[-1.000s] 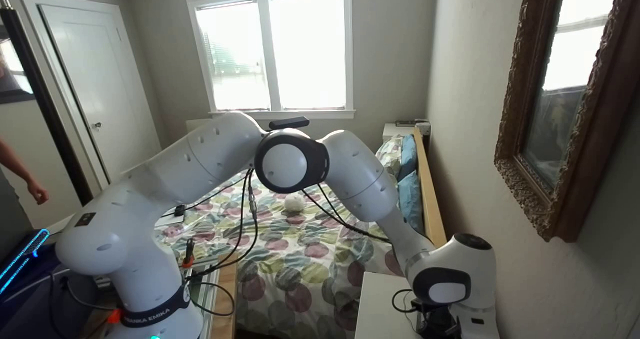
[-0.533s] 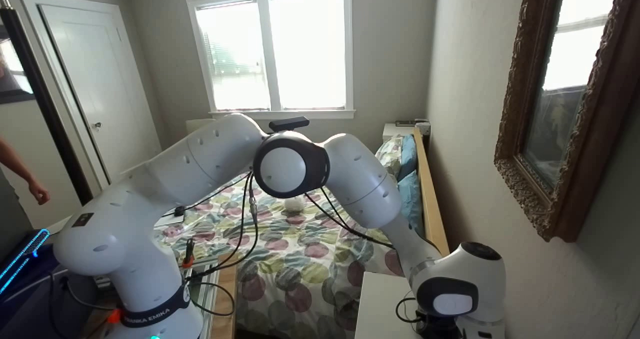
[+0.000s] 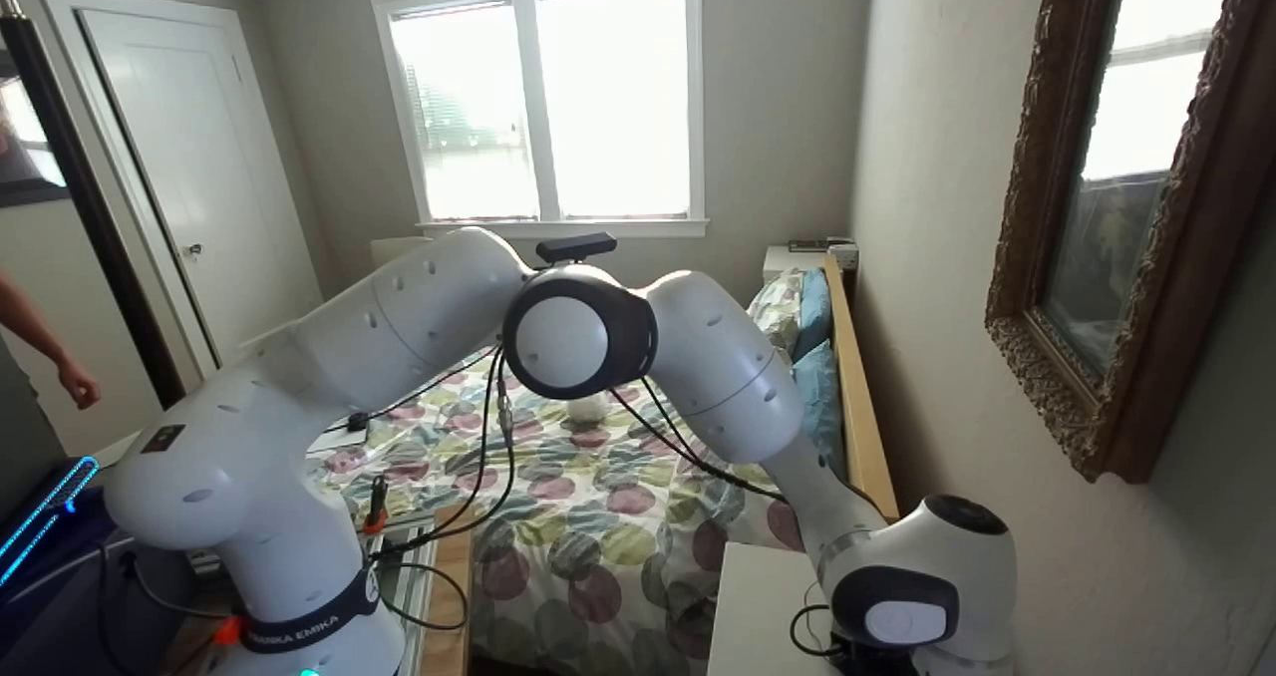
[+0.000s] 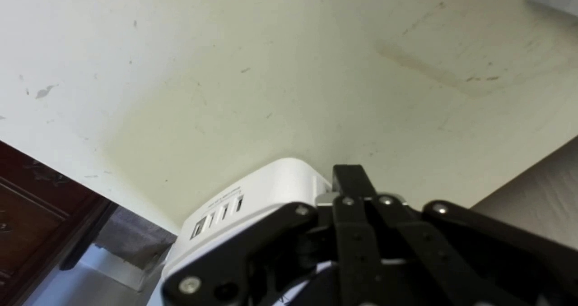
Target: Move the black object close to the wall and white device to the right
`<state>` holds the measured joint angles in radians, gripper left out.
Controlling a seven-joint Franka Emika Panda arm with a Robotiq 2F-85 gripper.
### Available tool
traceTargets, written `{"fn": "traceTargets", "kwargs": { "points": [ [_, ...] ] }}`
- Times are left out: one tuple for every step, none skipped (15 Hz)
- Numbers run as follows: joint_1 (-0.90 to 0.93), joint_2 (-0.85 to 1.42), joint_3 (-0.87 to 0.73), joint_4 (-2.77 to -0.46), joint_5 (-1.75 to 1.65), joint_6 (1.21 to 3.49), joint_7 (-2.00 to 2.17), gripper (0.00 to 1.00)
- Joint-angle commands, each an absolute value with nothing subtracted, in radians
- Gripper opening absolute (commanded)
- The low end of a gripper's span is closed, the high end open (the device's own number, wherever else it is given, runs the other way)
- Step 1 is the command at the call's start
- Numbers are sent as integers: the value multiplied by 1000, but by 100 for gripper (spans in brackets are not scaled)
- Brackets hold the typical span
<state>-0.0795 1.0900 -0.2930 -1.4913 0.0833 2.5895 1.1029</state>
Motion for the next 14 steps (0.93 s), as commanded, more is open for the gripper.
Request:
{"fn": "traceTargets", "kwargs": {
  "points": [
    [-76, 1087, -297, -1503, 101, 2590, 1112, 0],
    [-76, 1086, -291, -1502, 100, 2587, 1103, 0],
    [-67, 1087, -289, -1500, 94, 2585, 1099, 0],
    [-60, 1087, -286, -1498, 91, 2585, 1096, 0],
    [-53, 1084, -279, -1498, 89, 2588, 1090, 0],
    [-44, 1078, -274, -1502, 88, 2591, 1085, 0],
    [-35, 1073, -274, -1506, 87, 2592, 1085, 0],
    [-25, 1063, -277, -1516, 86, 2597, 1089, 0],
    [-17, 1051, -278, -1529, 88, 2604, 1090, 0],
    [-8, 1037, -287, -1547, 88, 2617, 1100, 0],
    [-3, 1024, -292, -1562, 91, 2634, 1106, 0],
    [0, 1010, -299, -1579, 94, 2654, 1113, 0],
    [2, 997, -306, -1594, 96, 2670, 1120, 0],
    [2, 980, -311, -1615, 100, 2689, 1126, 0]
  ]
}}
